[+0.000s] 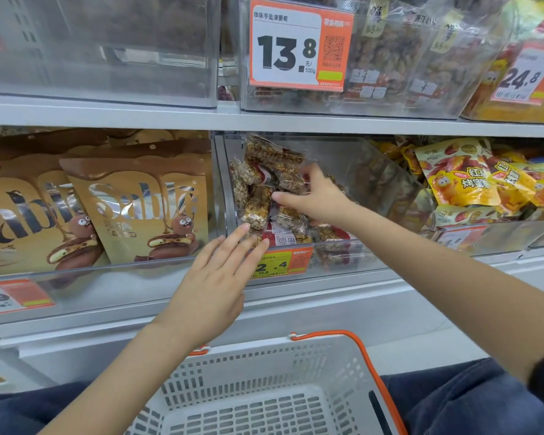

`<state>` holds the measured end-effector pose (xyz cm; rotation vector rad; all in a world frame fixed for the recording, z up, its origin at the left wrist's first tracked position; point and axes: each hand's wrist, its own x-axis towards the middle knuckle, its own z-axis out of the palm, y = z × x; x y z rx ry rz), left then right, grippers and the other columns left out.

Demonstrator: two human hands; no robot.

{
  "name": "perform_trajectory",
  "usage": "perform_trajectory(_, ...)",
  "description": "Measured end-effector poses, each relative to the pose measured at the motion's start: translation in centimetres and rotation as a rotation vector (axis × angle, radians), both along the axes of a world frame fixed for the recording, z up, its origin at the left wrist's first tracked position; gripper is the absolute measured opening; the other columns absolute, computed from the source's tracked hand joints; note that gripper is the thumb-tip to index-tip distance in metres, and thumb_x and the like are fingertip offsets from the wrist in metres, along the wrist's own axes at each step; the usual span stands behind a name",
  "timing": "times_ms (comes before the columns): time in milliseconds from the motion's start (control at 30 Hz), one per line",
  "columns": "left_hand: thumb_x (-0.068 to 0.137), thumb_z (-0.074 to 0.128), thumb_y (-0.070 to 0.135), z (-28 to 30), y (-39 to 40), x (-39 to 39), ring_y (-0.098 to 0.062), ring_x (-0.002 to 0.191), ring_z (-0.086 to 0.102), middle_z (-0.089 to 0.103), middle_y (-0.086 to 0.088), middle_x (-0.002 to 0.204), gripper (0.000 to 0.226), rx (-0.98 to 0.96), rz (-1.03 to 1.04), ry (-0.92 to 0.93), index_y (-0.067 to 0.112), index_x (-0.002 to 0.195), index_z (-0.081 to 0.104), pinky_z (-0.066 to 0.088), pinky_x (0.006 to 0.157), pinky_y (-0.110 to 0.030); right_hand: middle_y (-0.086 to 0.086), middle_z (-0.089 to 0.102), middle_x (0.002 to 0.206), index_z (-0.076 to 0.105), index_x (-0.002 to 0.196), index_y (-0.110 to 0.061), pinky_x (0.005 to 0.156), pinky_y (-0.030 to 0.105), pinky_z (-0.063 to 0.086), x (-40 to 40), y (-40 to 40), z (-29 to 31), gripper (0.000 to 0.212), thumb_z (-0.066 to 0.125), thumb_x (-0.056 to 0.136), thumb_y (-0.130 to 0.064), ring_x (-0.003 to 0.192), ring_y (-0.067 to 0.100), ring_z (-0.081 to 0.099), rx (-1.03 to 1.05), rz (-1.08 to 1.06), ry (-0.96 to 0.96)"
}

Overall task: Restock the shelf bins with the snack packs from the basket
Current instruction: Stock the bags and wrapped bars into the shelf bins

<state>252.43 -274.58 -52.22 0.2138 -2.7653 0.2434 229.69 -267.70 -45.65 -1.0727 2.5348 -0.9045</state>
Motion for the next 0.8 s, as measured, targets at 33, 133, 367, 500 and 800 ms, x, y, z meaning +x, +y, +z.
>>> perform_trajectory(33,0.058,0.079,0.019,0.0,0.0,0.1,-0.027,0.139,0.026,0.048,-0.010,0.140,0.091,0.001,0.000,-0.005,0.008,0.141,0.042,0.023,0.108,-0.041,0.011,0.040,0.141,0.025,0.142,-0.022,0.067,0.031,0.054,0.1,-1.1,-0.3,0.095,0.070,0.069,-0.063,0.106,0.027,0.057,0.035,0.015,0.003)
perform_trajectory(133,0.060,0.077,0.019,0.0,-0.2,0.2,-0.026,0.140,0.025,0.046,-0.009,0.142,0.091,0.014,-0.007,-0.006,0.008,0.142,0.040,0.023,0.108,-0.040,0.015,0.052,0.121,0.021,0.145,-0.025,0.050,0.026,0.050,0.1,-3.0,-1.0,0.083,0.069,0.078,-0.037,0.081,0.020,0.061,0.101,-0.024,-0.073)
perform_trajectory(367,0.059,0.077,0.020,0.0,-0.4,0.2,-0.026,0.139,0.028,0.047,-0.009,0.141,0.092,0.019,-0.036,0.021,0.009,0.142,0.040,0.022,0.107,-0.038,-0.007,0.060,0.085,0.053,0.122,-0.029,0.046,0.024,0.047,1.5,-1.8,-0.5,0.042,0.061,0.081,-0.022,0.051,0.010,0.056,-0.151,-0.143,-0.041)
perform_trajectory(500,0.062,0.078,0.027,-0.4,-0.3,0.0,-0.025,0.139,0.026,0.048,-0.008,0.140,0.088,0.048,-0.044,0.049,0.010,0.140,0.042,0.021,0.109,-0.040,-0.009,0.060,0.106,0.058,0.120,-0.036,0.061,0.024,0.048,2.4,2.5,0.3,0.046,0.069,0.076,-0.026,0.064,0.005,0.052,-0.314,-0.107,-0.107)
perform_trajectory(800,0.095,0.052,0.029,3.1,4.3,-0.2,0.001,0.103,0.055,0.059,0.008,0.119,0.025,0.983,-0.029,0.505,0.026,0.120,0.055,0.043,0.089,-0.011,0.006,0.063,0.104,0.059,0.116,-0.040,0.079,0.034,0.052,8.6,8.3,-0.2,0.051,0.055,0.077,-0.007,0.093,0.020,0.062,-0.654,0.118,-0.302)
